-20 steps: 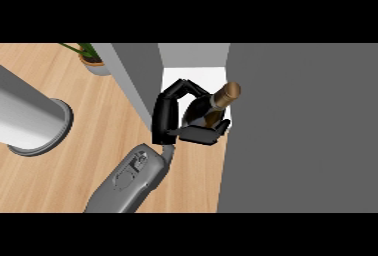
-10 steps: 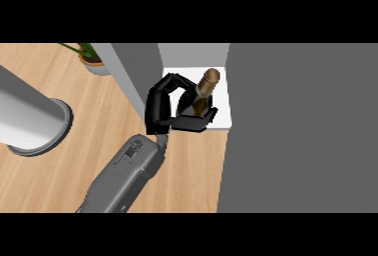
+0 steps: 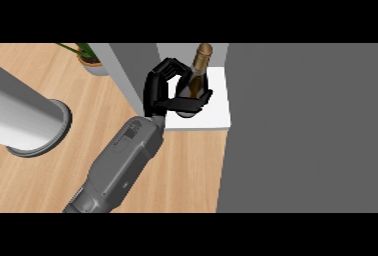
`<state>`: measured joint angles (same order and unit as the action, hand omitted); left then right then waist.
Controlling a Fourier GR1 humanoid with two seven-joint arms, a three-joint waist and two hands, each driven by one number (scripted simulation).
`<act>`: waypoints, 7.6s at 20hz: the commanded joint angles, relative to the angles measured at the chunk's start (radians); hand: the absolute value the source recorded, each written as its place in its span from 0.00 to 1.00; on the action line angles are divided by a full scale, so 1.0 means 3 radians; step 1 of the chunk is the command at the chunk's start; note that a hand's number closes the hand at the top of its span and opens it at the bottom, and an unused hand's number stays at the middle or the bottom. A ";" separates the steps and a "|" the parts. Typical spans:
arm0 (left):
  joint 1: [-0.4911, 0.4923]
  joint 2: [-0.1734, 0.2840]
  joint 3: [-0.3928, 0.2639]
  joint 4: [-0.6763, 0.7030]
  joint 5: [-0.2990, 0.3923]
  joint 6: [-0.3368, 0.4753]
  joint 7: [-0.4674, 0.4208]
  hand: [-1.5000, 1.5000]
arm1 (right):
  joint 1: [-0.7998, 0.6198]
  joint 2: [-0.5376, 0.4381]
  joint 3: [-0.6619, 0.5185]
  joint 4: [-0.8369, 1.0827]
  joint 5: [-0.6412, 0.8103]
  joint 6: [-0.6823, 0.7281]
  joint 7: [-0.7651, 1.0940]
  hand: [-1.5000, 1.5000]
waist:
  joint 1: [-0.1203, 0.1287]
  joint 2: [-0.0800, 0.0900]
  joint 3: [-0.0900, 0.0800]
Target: Pick up the wine, place it into the cabinet and close the cabinet
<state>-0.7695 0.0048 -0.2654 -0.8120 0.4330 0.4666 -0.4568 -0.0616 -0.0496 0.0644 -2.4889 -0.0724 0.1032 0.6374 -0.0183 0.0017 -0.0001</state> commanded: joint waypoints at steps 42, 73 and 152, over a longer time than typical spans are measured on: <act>-0.1253 0.0076 0.0947 0.2235 0.0429 -0.0334 -0.0947 1.00 | 0.0051 0.0107 0.0150 -0.0132 -0.0177 0.0110 -0.0019 0.00 | -0.0137 0.0061 -0.0001; -0.1139 0.0096 0.0918 0.2454 0.0158 -0.0031 -0.1166 0.00 | -0.0045 0.0136 0.0121 -0.0025 -0.0125 0.0121 -0.0047 0.00 | -0.0192 0.0089 -0.0005; 0.2726 0.1239 -0.1726 -0.3700 0.0270 0.0797 -0.0154 0.00 | 0.0205 -0.0030 0.0159 -0.0260 -0.0516 0.0207 0.0251 1.00 | 0.0071 -0.0018 0.0002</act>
<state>-0.0147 0.2841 -0.7932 -1.8141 0.5021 0.7502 -0.5315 -0.0394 -0.0480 0.1081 -2.4754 -0.0910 0.1416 0.6538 0.0033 -0.0032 0.0004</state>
